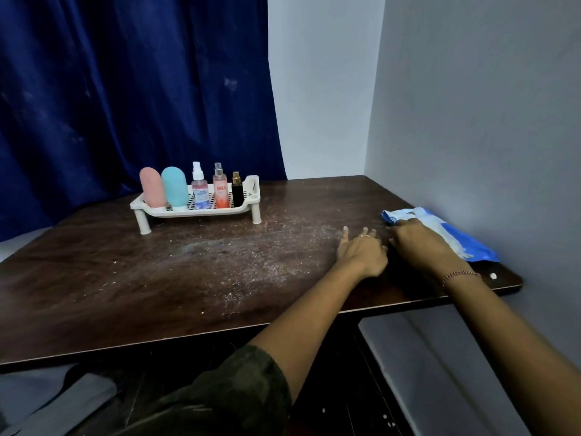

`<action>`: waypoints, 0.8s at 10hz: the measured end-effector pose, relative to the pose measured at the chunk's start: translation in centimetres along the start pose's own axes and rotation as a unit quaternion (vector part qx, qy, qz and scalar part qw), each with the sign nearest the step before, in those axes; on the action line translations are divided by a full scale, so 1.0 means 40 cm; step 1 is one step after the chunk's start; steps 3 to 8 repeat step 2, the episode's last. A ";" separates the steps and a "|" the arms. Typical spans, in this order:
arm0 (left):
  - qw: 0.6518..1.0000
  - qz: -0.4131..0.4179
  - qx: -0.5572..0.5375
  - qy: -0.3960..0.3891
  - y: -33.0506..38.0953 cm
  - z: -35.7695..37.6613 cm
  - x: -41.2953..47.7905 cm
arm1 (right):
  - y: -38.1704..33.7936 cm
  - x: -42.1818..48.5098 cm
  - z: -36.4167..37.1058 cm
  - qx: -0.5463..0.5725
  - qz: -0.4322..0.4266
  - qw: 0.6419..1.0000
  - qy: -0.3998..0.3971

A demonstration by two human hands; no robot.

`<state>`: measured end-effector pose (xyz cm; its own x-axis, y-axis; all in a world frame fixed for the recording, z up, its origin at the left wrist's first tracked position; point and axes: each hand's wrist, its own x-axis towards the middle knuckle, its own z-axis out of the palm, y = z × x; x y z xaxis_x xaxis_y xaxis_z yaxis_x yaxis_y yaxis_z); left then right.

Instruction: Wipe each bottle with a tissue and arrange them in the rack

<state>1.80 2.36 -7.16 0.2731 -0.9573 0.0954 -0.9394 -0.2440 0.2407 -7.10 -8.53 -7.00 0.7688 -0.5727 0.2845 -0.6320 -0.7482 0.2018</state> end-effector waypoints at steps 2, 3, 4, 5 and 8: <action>0.998 -0.027 -0.021 0.061 -0.086 -0.041 -0.012 | -0.088 0.023 -0.014 0.065 -0.001 0.997 0.041; 0.998 -0.027 -0.021 0.061 -0.086 -0.041 -0.012 | -0.088 0.023 -0.014 0.065 -0.001 0.997 0.041; 0.998 -0.027 -0.021 0.061 -0.086 -0.041 -0.012 | -0.088 0.023 -0.014 0.065 -0.001 0.997 0.041; 0.998 -0.027 -0.021 0.061 -0.086 -0.041 -0.012 | -0.088 0.023 -0.014 0.065 -0.001 0.997 0.041; 0.998 -0.027 -0.021 0.061 -0.086 -0.041 -0.012 | -0.088 0.023 -0.014 0.065 -0.001 0.997 0.041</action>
